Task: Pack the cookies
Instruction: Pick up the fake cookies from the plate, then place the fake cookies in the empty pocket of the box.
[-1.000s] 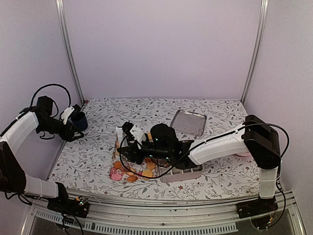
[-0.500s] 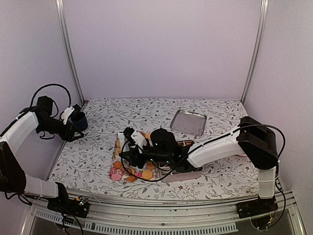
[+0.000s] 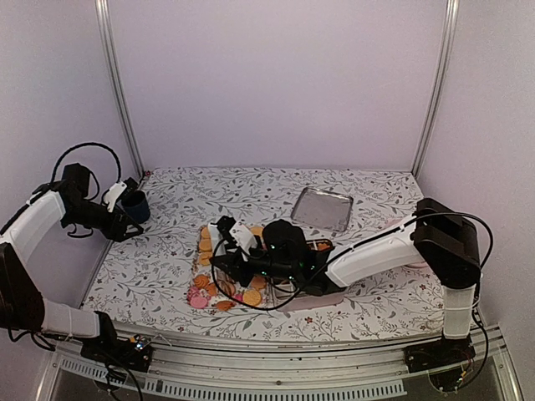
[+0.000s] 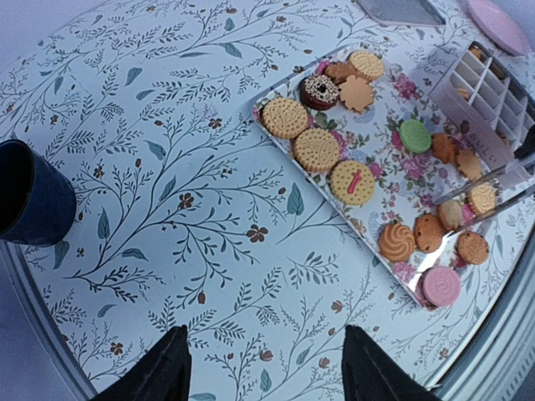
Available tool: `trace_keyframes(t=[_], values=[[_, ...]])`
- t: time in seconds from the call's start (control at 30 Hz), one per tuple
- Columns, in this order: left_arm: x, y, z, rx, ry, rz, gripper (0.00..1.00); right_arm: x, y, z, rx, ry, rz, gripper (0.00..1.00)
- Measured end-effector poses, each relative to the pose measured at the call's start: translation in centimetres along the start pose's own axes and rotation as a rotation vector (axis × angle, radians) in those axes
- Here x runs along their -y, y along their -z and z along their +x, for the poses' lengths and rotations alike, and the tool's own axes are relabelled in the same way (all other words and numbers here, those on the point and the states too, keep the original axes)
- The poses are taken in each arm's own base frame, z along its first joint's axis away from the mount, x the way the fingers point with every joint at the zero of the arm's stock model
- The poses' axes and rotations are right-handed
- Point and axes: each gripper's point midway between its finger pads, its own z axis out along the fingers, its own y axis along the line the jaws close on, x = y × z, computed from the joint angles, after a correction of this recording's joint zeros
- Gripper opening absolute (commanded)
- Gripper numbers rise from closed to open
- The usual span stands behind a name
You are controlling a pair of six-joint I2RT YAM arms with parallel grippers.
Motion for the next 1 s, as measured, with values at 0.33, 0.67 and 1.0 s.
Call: trace_keyframes(t=[0.33,0.67,1.0], values=[[0.0,0.1,0.0,0.001,-0.001,-0.001,0.62,0.3,2.8,-6.4,0.102,0.024,0.042,0.11],[0.1,0.1,-0.1,0.004,0.0,0.003,0.62,5.1,10.9,-9.3,0.18,0.014,0.214,0.12],[0.1,0.2,-0.3,0.009,-0.003,0.003,0.62,8.4,17.6,-5.2,0.111,-0.009,0.381,0.14]])
